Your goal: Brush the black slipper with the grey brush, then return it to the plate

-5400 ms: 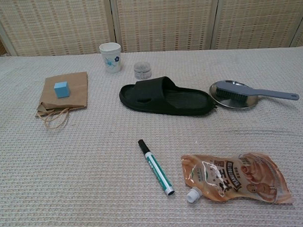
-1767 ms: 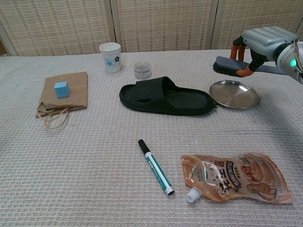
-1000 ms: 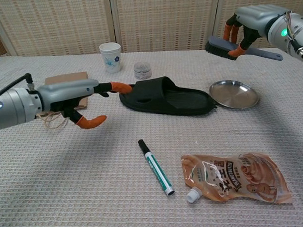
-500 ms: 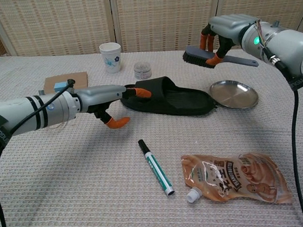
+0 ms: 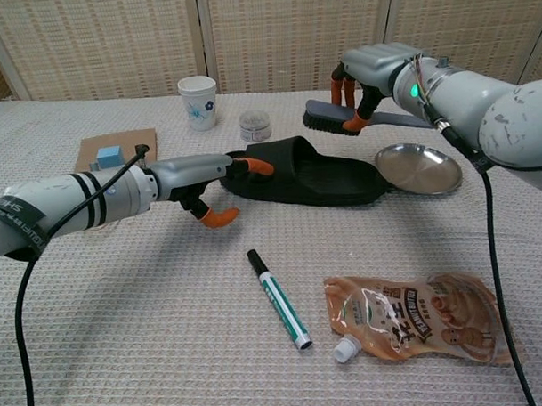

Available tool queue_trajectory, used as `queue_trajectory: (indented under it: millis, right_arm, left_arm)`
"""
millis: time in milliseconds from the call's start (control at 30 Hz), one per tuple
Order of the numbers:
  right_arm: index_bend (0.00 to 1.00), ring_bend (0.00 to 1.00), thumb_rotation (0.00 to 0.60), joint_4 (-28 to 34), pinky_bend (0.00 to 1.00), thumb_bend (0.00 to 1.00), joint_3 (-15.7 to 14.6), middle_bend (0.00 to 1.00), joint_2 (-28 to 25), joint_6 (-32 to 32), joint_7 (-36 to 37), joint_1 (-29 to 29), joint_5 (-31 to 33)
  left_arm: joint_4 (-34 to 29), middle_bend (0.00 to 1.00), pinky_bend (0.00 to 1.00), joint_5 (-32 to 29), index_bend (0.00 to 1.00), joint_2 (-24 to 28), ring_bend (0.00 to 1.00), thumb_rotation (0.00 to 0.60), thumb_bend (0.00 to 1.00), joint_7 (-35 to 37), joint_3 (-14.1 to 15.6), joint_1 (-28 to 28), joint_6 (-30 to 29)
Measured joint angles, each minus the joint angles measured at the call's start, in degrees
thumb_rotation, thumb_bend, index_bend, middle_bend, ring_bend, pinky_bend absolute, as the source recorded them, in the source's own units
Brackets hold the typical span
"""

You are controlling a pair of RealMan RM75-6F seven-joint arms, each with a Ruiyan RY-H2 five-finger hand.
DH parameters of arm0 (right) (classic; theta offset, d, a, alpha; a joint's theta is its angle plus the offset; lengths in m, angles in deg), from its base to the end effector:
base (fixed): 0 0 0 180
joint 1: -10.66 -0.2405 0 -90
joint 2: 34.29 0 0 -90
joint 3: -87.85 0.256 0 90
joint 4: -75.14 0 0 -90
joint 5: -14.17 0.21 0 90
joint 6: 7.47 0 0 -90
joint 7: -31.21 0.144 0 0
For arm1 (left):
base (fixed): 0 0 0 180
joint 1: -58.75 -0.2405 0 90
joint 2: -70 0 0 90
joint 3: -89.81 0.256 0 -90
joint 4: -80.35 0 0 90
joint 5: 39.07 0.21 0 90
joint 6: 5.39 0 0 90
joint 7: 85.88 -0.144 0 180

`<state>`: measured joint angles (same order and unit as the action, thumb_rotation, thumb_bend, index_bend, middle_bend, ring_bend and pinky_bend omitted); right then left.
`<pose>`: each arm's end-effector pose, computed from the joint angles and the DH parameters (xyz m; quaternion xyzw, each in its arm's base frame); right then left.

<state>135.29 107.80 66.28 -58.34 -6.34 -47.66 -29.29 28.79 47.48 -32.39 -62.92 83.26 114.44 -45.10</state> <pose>-0.1028 -0.4474 -0.0249 0.7095 -0.3227 0.3146 0.5418 -0.1259 0.3965 -0.0884 -0.7967 -0.4062 -0.3604 0.2653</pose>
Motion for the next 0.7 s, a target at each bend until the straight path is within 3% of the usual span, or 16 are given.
queue_trajectory:
  millis: [400,700]
  right_arm:
    - [0.93,0.57,0.600,-5.2,0.91,0.47,0.5,0.63,4.3,2.2,-1.8,-3.7,2.2]
    - [0.93,0.57,0.600,-6.8,0.91,0.47,1.9,0.63,7.0,0.2,1.1,-5.3,-0.2]
  left_arm:
    - [0.2,0.00,0.08,0.2,0.00,0.2,0.00,0.600,0.56,1.0,1.2,0.6,-0.6]
    - [-1.1,0.00,0.08,-0.3,0.00,0.3,0.00,0.600,0.56,0.1,1.6,1.1,-0.8]
